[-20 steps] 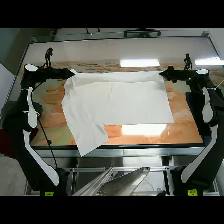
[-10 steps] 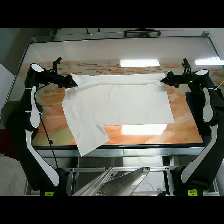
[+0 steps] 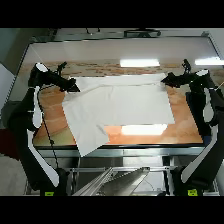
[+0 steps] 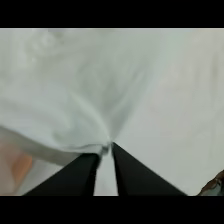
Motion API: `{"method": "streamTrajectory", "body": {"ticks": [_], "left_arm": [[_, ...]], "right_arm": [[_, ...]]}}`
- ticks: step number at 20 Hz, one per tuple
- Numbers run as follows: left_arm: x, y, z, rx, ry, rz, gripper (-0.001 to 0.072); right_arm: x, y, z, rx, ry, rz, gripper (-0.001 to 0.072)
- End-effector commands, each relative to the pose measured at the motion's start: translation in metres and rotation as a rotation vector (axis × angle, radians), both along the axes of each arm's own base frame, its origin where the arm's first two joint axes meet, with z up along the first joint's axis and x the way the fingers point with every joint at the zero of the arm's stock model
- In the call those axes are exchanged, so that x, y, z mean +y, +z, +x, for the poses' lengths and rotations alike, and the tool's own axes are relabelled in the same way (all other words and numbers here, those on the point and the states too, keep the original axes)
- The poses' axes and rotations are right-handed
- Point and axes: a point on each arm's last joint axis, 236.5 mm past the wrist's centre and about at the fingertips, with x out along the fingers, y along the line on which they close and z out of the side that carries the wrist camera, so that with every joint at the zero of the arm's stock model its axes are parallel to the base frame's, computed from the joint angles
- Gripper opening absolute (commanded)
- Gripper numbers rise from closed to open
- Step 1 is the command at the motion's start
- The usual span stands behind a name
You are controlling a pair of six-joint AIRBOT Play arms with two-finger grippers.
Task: Fold the shirts.
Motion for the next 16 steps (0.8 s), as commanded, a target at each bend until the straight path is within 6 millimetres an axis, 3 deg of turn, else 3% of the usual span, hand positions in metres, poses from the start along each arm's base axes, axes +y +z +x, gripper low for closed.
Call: {"method": "streamTrajectory", "body": {"ticks": [1, 3, 5, 8, 10, 13, 16], "left_arm": [[0.019, -0.005, -0.038, 0.16, -0.042, 0.064, 0.0319], [0.026, 0.003, -0.052, 0.236, -0.023, 0.052, 0.0315], [0.034, 0.019, -0.05, 0.224, 0.019, 0.057, 0.0315], [0.033, 0.058, -0.048, 0.153, 0.043, 0.072, 0.0314], [0.022, 0.089, -0.057, 0.11, 0.02, 0.081, 0.0314], [0.003, 0.113, -0.101, 0.087, -0.024, 0.088, 0.0313], [-0.005, 0.112, -0.158, 0.044, 0.014, 0.088, 0.0314]], "right_arm": [[-0.019, 0.005, -0.007, 0.032, -0.025, -0.034, 0.0231], [-0.038, 0.024, -0.018, 0.063, -0.053, -0.049, 0.0231], [-0.056, 0.05, -0.032, 0.083, -0.069, -0.066, 0.0231], [-0.075, 0.072, -0.074, 0.172, -0.011, -0.176, 0.0223], [-0.071, 0.074, -0.11, 0.268, 0.051, -0.211, 0.0222], [-0.059, 0.066, -0.163, 0.36, 0.112, -0.204, 0.0222], [-0.057, 0.053, -0.204, 0.39, 0.09, -0.192, 0.0223]]}}
